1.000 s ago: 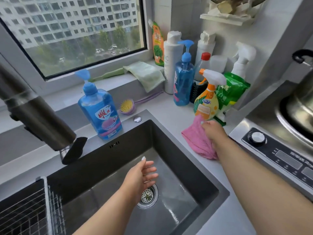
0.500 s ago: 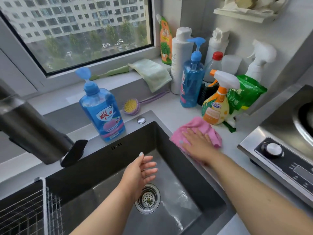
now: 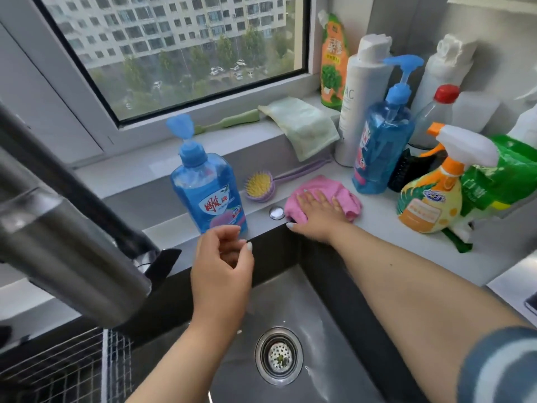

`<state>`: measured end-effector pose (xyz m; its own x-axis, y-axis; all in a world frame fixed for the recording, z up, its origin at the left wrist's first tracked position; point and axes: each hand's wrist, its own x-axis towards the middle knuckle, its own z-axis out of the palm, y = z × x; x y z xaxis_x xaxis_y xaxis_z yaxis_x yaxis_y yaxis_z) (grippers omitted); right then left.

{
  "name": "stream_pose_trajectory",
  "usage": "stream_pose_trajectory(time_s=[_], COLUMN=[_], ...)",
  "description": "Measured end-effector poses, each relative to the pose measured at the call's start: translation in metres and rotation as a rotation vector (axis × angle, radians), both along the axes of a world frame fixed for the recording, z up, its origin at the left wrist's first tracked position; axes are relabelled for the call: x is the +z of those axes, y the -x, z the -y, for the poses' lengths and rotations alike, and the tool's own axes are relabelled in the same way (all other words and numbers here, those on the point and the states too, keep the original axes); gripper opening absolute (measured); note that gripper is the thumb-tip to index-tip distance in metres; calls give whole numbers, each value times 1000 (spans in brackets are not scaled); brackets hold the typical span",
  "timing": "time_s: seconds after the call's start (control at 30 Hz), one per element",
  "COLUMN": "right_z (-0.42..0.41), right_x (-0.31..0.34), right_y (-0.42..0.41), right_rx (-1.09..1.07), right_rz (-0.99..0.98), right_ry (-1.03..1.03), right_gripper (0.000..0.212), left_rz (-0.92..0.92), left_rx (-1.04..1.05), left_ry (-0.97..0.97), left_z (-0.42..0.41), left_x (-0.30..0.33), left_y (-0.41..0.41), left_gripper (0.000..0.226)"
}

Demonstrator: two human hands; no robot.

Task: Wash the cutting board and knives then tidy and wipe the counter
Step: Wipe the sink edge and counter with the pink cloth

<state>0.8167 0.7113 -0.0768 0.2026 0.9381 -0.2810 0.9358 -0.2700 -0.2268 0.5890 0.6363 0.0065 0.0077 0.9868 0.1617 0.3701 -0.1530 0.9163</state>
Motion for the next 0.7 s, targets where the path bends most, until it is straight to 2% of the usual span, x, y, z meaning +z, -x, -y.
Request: stream_pose_trajectory(time_s=[0.13, 0.23, 0.4, 0.5, 0.57, 0.63, 0.7], right_z=[-11, -1, 17, 21, 21, 19, 16], right_x=[-2, -4, -7, 5, 11, 8, 0], right_y=[-7, -5, 15, 34, 55, 77, 95], right_rx=[14, 30, -83, -175, -156, -101, -24], right_rz=[7, -50, -335, -484, -552, -460, -215], right_ry=[-39, -122, -233, -248, -221, -187, -163], right_gripper=[76, 61, 52, 54, 56, 59, 60], left_rz=[-82, -123, -277, -96, -31, -16, 6], left_rx=[107, 202, 77, -88, -89, -55, -21], left_ry=[-322, -405, -68, 137, 151, 118, 95], left_z=[-21, -45, -87, -99, -105, -109, -112], left_x=[29, 41, 40, 41, 39, 39, 42], left_y=[15, 26, 34, 29, 32, 40, 48], left_gripper=[50, 67, 103, 89, 80, 74, 72])
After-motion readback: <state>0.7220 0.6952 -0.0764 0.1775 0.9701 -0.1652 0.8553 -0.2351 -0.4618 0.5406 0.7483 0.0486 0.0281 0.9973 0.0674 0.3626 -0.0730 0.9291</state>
